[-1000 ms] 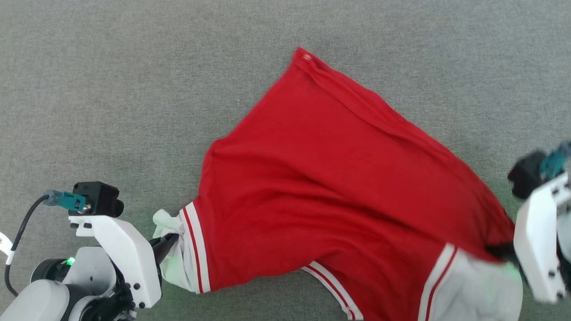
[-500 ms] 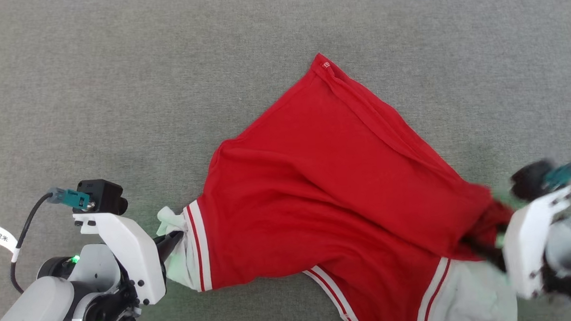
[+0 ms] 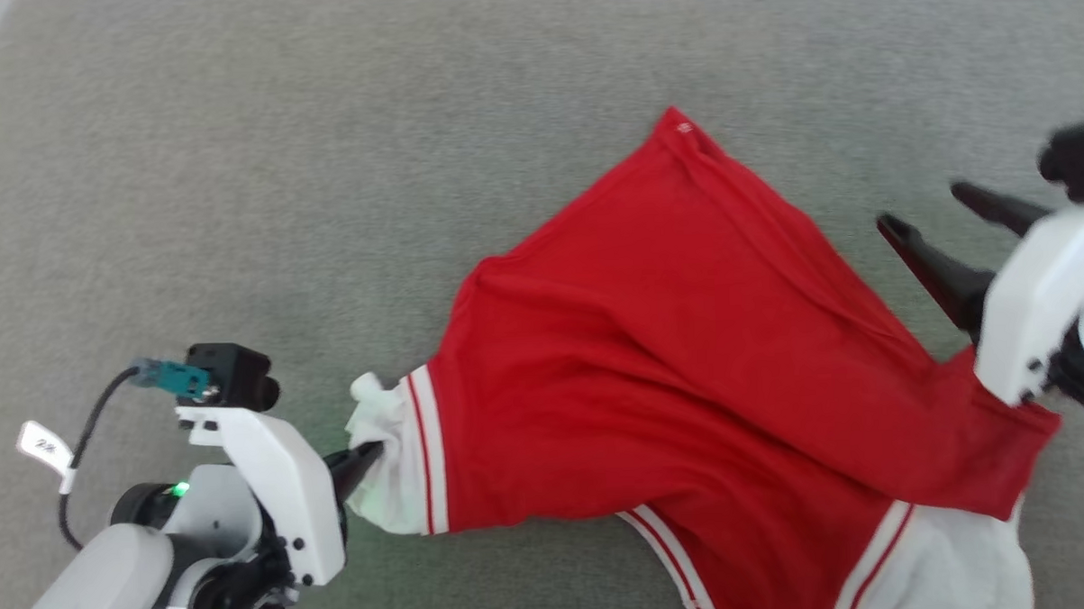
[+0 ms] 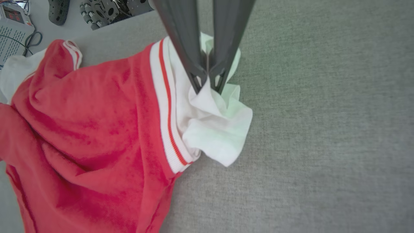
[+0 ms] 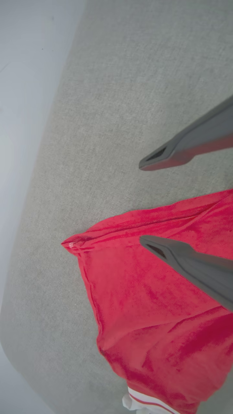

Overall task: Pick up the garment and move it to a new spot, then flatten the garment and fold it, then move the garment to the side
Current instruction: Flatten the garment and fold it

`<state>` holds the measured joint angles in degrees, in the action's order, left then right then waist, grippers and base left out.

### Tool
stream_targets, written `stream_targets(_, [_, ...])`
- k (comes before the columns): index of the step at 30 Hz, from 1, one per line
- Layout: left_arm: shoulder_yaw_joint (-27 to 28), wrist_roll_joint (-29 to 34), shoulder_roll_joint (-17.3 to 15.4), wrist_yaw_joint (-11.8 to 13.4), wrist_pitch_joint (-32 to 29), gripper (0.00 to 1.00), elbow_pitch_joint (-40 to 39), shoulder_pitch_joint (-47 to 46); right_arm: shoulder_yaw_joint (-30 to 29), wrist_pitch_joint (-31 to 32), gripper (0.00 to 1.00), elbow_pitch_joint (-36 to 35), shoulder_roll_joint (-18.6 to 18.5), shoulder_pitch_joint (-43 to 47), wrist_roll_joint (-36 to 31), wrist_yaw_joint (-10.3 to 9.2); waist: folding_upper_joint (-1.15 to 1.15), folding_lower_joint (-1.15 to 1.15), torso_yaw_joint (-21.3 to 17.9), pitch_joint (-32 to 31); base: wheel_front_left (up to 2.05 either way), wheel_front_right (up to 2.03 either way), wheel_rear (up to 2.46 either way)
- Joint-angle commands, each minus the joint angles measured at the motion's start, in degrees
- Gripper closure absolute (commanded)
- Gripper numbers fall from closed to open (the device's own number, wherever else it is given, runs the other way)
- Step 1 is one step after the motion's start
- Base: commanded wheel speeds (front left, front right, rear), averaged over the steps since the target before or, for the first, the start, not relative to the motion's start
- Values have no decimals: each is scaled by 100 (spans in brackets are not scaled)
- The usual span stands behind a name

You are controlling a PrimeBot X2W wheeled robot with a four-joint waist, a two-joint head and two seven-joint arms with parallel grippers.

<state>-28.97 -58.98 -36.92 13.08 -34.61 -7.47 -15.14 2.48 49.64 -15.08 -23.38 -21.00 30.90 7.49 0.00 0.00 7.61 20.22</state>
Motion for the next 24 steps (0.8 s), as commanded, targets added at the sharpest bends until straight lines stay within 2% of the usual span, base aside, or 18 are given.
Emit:
stream_targets(1, [-76,110,72,-67,-33,100,26,-121,216,-223,0,277,-13,-360,-72,-1,0,0,217,37,0,0,0])
stream_targets(4, [-152,119,142,-120,-53,100,71,-220,453,-360,0,603,-37,-670,-48,0,0,0,372,55,0,0,0])
stream_targets(12, [-446,195,483,-405,-109,100,358,-636,1368,-520,0,2246,-189,-1957,140,-1,0,0,956,172,0,0,0])
stream_targets(21, [-618,226,810,-668,-20,100,733,-961,2695,26,0,3855,-452,-3055,576,0,0,0,1368,384,0,0,0])
stream_targets(24, [-642,205,888,-736,23,100,852,-994,3193,389,0,4312,-484,-3185,861,0,0,0,1432,425,0,0,0])
